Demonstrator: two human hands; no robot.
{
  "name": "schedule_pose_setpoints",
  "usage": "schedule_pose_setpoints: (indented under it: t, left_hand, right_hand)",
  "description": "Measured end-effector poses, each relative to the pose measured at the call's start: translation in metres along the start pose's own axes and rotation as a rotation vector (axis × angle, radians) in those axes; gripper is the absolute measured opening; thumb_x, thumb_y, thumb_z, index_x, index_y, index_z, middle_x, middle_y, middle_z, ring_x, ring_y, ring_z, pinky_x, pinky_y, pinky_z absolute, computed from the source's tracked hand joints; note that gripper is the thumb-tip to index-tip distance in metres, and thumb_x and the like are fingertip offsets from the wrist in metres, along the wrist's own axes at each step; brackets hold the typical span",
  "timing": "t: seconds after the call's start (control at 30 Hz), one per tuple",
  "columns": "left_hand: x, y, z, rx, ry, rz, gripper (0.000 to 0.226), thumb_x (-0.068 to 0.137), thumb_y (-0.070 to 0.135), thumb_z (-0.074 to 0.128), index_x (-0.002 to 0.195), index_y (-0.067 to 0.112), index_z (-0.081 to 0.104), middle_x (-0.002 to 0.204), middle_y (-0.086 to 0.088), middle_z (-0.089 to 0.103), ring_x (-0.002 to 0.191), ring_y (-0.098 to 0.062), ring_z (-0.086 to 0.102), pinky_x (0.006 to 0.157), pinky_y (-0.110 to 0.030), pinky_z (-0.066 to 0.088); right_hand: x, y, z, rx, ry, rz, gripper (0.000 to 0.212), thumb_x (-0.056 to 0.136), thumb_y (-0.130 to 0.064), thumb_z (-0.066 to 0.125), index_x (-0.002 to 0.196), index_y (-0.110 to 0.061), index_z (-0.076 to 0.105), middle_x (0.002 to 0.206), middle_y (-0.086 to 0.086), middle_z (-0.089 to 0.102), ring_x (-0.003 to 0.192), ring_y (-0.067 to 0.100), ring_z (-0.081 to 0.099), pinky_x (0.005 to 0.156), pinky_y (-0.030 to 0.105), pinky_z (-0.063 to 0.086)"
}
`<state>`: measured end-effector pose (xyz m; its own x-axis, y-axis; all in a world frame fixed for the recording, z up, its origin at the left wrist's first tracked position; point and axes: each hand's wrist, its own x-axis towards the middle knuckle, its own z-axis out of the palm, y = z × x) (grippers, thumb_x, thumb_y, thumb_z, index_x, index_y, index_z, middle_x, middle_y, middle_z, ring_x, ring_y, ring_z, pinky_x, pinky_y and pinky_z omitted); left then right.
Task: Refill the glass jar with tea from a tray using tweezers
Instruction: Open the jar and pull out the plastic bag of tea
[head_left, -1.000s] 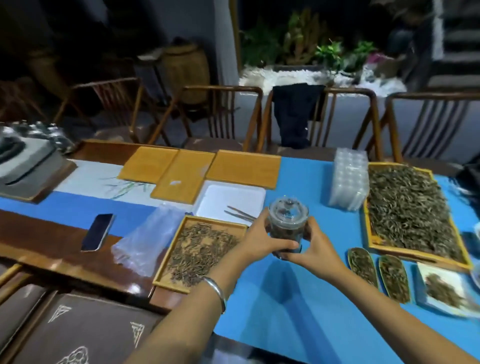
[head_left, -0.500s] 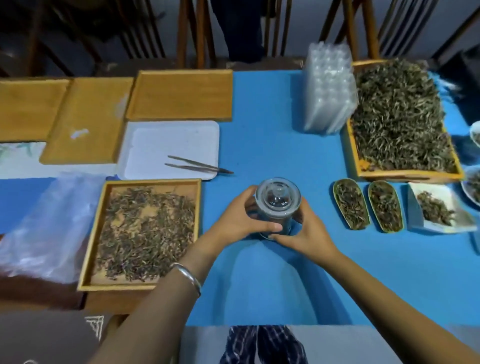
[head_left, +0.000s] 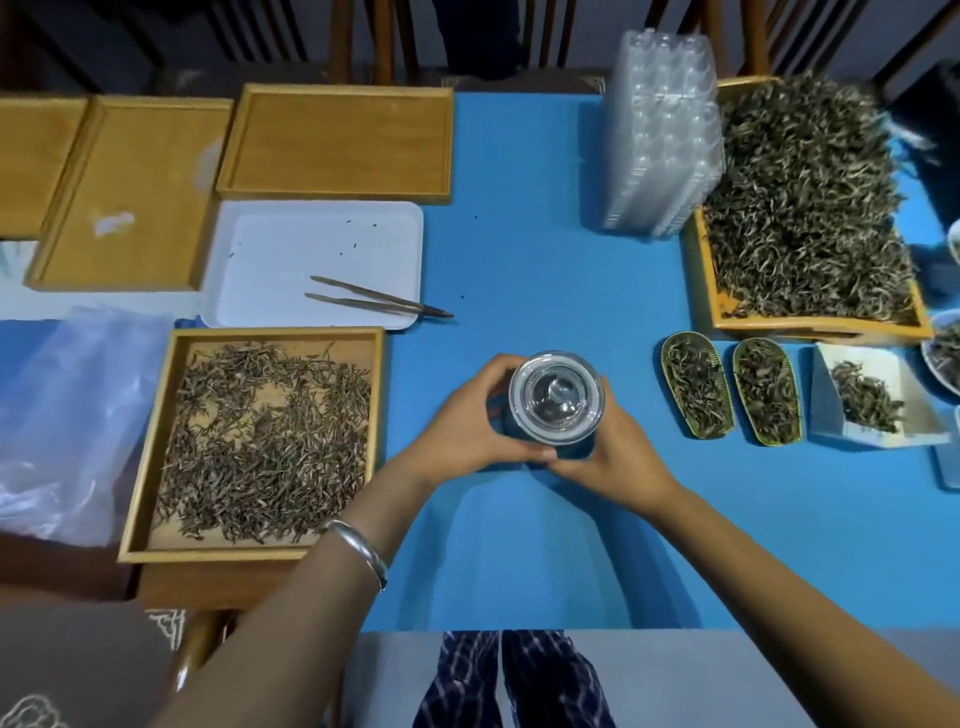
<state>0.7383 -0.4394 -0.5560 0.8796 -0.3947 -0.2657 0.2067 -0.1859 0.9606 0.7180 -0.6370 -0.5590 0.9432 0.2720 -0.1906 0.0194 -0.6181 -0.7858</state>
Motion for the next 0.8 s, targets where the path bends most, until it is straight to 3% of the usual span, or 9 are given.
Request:
schedule_pose_setpoints:
  t: [0.1,0.17,0.27,0.37,0.43,0.57,0.8]
  left_hand:
    - [-0.007,0.002,-0.001,0.008,-0.006,0.004,0.089,0.059,0.015,0.094,0.132,0.029,0.047,0.127,0.016,0.06,0.121,-0.003,0.057,0.099,-0.018,0.045]
    - [-0.014,0.003,-0.002,0.028,0.013,-0.005,0.099,0.058,0.022,0.094,0.14,0.033,0.04,0.139,0.01,0.053,0.131,-0.004,0.048,0.111,-0.028,0.039]
    - [-0.019,0.005,0.004,0.112,0.058,0.025,0.106,0.055,0.031,0.094,0.143,0.034,0.035,0.144,0.012,0.047,0.135,-0.003,0.041,0.114,-0.03,0.034]
    - [-0.016,0.005,0.015,0.027,0.119,0.076,0.093,0.056,0.03,0.092,0.133,0.04,0.041,0.133,0.017,0.055,0.126,-0.004,0.052,0.106,-0.026,0.042]
    - [-0.011,0.004,0.019,-0.023,0.142,0.09,0.08,0.061,0.03,0.086,0.128,0.045,0.044,0.128,0.019,0.058,0.121,-0.005,0.057,0.102,-0.027,0.045]
    - [0.002,-0.003,0.027,-0.097,0.175,0.034,0.06,0.072,0.033,0.08,0.121,0.051,0.051,0.123,0.018,0.063,0.115,-0.006,0.062,0.099,-0.041,0.05]
    - [0.009,-0.016,0.031,-0.062,0.203,0.037,0.054,0.071,0.026,0.076,0.117,0.047,0.055,0.114,0.016,0.066,0.106,-0.007,0.065,0.093,-0.038,0.054]
  right_hand:
    - [-0.017,-0.005,-0.028,-0.003,-0.025,-0.022,0.084,0.07,-0.031,0.073,0.141,-0.015,0.032,0.141,-0.004,0.042,0.13,0.009,0.042,0.108,0.035,0.037]
    - [-0.032,-0.017,-0.048,0.082,0.102,0.006,0.071,0.072,-0.032,0.057,0.138,-0.017,0.035,0.139,-0.002,0.044,0.128,0.01,0.045,0.107,0.04,0.038]
    - [-0.038,-0.045,-0.063,0.051,0.245,-0.038,0.06,0.077,-0.042,0.06,0.13,-0.022,0.041,0.129,-0.004,0.05,0.12,0.007,0.05,0.102,0.031,0.041]
    - [-0.021,-0.078,-0.058,-0.174,0.195,-0.147,0.083,0.069,-0.063,0.068,0.133,-0.018,0.041,0.128,-0.003,0.047,0.119,0.007,0.047,0.098,0.02,0.037]
    - [-0.009,-0.089,-0.05,-0.308,0.121,-0.222,0.096,0.064,-0.071,0.069,0.137,-0.016,0.039,0.136,0.0,0.045,0.126,0.012,0.043,0.103,0.024,0.036]
    - [0.006,-0.089,-0.034,-0.424,0.039,-0.222,0.104,0.061,-0.07,0.072,0.142,-0.014,0.037,0.145,0.005,0.038,0.134,0.021,0.038,0.104,0.038,0.041]
    - [0.01,-0.074,-0.021,-0.404,0.104,-0.248,0.076,0.071,-0.054,0.073,0.128,-0.011,0.049,0.123,0.004,0.053,0.112,0.022,0.053,0.09,0.036,0.049]
